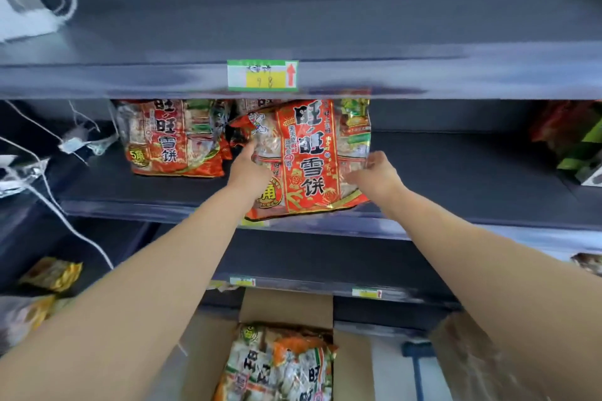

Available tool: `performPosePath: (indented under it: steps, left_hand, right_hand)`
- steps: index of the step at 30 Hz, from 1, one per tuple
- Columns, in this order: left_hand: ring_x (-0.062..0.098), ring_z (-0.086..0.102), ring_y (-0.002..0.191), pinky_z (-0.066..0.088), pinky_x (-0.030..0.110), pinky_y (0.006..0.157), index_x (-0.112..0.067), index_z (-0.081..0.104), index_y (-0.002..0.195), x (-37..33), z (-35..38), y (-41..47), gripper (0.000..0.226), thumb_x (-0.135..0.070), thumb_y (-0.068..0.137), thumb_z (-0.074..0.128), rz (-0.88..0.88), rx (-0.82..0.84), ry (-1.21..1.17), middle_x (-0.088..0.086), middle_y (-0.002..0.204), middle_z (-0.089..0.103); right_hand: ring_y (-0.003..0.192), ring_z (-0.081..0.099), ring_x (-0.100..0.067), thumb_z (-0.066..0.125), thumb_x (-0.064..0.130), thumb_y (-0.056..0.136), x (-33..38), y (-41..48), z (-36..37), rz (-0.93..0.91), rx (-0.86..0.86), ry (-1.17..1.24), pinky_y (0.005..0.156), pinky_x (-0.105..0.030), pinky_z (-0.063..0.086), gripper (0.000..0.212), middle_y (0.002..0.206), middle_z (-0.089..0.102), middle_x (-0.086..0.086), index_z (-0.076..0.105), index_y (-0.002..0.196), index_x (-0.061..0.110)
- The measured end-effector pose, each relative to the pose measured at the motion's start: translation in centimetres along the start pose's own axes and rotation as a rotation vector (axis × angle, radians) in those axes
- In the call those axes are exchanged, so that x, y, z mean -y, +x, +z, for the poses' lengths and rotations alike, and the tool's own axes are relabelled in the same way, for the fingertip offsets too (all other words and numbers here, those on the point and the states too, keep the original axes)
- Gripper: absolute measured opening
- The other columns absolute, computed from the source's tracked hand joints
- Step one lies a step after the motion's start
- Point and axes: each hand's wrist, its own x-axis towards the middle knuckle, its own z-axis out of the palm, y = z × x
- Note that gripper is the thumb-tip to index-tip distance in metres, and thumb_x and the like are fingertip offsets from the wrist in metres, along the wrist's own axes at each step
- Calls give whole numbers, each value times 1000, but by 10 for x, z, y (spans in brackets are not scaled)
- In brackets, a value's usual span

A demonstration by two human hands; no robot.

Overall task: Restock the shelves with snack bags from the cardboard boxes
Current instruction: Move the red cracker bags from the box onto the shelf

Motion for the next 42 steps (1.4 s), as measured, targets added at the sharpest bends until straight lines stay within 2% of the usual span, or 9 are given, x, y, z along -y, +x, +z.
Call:
performPosePath:
  steps: [9,15,20,25,29,32,34,38,42]
  left_hand:
    - [1,38,61,32,4,31,-31,20,151,15,-40,97,80,5,89,55,-36,96,66,10,151,35]
    - [21,53,110,46,24,76,-29,21,150,29,-41,135,80,0,87,61,-43,142,42,9,147,40]
    - [11,48,95,45,28,79,-31,24,150,32,-41,153,80,0,87,62,-43,140,14,6,144,43]
    - [5,50,82,34,15,53,-25,22,151,38,-37,160,79,0,86,61,-31,118,41,8,146,40]
    - [17,51,105,33,15,52,-18,18,152,39,-33,160,77,-1,88,59,-27,96,118,9,152,33]
    - [8,49,79,36,10,42,-16,14,152,34,-33,154,77,0,89,55,-18,77,182,9,155,28]
    - [4,44,68,35,4,35,-16,12,153,30,-34,146,75,1,91,52,-5,58,233,9,156,24]
    - [28,57,115,51,28,68,-13,19,150,24,-34,126,66,0,92,49,38,6,360,12,154,30]
    - [28,57,112,51,36,89,-11,41,136,10,-18,93,48,-4,90,52,183,63,404,12,139,47]
  right_hand:
    - [94,51,-17,62,13,88,26,52,79,28,61,-27,76,-28,39,48,109,54,-2,37,129,10]
    - [92,48,-17,59,13,89,31,80,104,47,70,-133,75,-29,38,44,110,52,-4,39,128,8]
    - [76,49,-15,60,10,87,35,98,115,61,44,-138,62,-28,41,46,106,52,-6,40,128,7]
    - [91,46,-19,60,10,87,34,104,117,34,5,-197,76,-28,39,47,105,45,-3,41,131,7]
    - [63,45,-15,50,10,90,35,103,119,71,-3,-274,49,-23,34,21,96,50,-7,48,112,7]
    - [58,40,-12,48,7,90,37,101,116,61,27,-343,44,-21,29,14,90,49,-6,48,105,9]
    - [67,46,-14,51,9,89,37,98,114,42,57,-356,47,-21,32,25,97,51,-5,51,114,5]
    - [70,48,-17,50,9,90,34,84,106,23,49,-339,48,-23,33,33,102,53,-5,49,122,6]
    - [98,54,-22,47,8,93,34,59,83,-65,69,-403,73,-29,50,43,130,52,-8,43,135,8]
